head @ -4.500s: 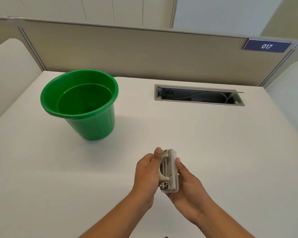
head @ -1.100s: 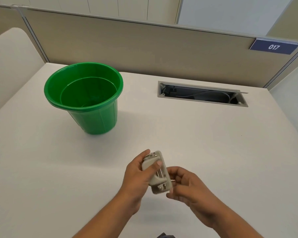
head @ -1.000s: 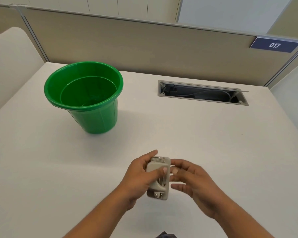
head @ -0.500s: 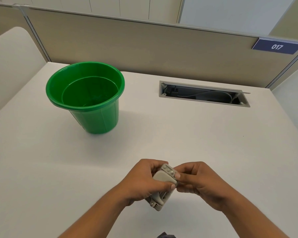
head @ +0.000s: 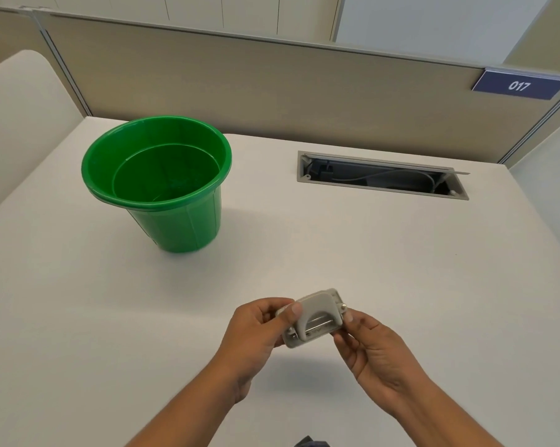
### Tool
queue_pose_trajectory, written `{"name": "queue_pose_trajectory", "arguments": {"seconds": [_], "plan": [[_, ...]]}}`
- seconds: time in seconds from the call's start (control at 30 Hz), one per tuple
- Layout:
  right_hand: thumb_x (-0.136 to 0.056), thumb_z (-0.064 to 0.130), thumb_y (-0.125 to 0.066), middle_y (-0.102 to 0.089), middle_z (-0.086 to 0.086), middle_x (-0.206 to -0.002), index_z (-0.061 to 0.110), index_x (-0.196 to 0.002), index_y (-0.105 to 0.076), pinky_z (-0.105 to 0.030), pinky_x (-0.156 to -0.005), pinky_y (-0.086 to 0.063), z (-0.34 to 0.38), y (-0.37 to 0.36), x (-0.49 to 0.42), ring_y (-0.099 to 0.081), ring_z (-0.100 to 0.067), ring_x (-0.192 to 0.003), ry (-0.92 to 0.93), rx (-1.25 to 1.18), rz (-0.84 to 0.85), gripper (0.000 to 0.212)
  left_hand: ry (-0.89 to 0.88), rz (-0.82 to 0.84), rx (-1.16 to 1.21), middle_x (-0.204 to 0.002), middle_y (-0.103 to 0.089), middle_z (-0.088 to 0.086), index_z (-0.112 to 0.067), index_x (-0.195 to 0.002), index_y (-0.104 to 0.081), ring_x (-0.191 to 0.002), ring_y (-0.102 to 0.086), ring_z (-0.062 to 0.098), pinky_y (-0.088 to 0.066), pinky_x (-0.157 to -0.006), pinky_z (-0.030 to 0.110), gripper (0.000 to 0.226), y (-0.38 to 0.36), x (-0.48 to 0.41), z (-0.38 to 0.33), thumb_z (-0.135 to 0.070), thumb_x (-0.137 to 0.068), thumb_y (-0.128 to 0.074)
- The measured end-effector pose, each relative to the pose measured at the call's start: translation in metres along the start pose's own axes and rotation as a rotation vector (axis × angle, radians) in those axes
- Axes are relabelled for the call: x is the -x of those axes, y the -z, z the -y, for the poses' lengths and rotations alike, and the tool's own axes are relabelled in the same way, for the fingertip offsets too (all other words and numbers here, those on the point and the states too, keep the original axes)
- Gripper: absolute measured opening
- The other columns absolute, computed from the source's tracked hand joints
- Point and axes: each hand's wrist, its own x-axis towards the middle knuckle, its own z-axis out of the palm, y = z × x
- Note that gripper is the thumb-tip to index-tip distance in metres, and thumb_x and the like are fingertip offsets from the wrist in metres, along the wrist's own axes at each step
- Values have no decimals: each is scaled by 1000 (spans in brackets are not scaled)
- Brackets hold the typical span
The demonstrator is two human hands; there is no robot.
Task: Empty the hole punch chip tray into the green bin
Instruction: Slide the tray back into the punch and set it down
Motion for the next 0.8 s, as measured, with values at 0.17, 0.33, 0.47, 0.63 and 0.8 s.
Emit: {"name": "queue_pose_trajectory", "arguments": {"seconds": [0.17,0.33,0.47,0.63,0.8], "plan": [[-76,14,-74,-76,-13,-87,1,-94,-76,-26,-65,-62,-3,9,-2,-73,-18,-74,-44,117,25,22,-37,-55,-24,-101,-77,8,-16,-102,-76,-93,-68,21,-53,-91,39,47,-3,-3,4,-46,-66,-76],[-79,24,-73,-76,-12,-101,10,-113,-74,-34,-84,-56,12,10,-4,-69,-19,-87,2,404,155,36,-25,48,-142,-104,-76,6,-15,-105,-74,-95,-68,14,-53,-93,32,27,5,-10,-1,-29,-83,-74],[-71,37,-82,-78,-9,-101,9,-105,-75,-26,-76,-57,16,2,-4,-72,-16,-89,67,536,117,44,-51,93,-167,-100,-76,4,-15,-105,-74,-92,-68,13,-53,-89,31,34,8,-13,-5,-33,-75,-79],[-62,44,-81,-76,-6,-87,9,-93,-75,-23,-67,-58,17,-2,-4,-71,-15,-75,88,501,60,46,28,93,76,-95,-78,10,-6,-101,-76,-84,-72,19,-58,-76,28,27,10,-13,-1,-29,-88,-68],[-62,44,-82,-78,-5,-89,7,-97,-75,-22,-68,-57,15,0,-2,-73,-14,-79,106,560,66,52,100,-23,148,-83,-77,13,-3,-90,-75,-69,-72,21,-58,-64,26,14,11,-12,1,-14,-91,-65]]}}
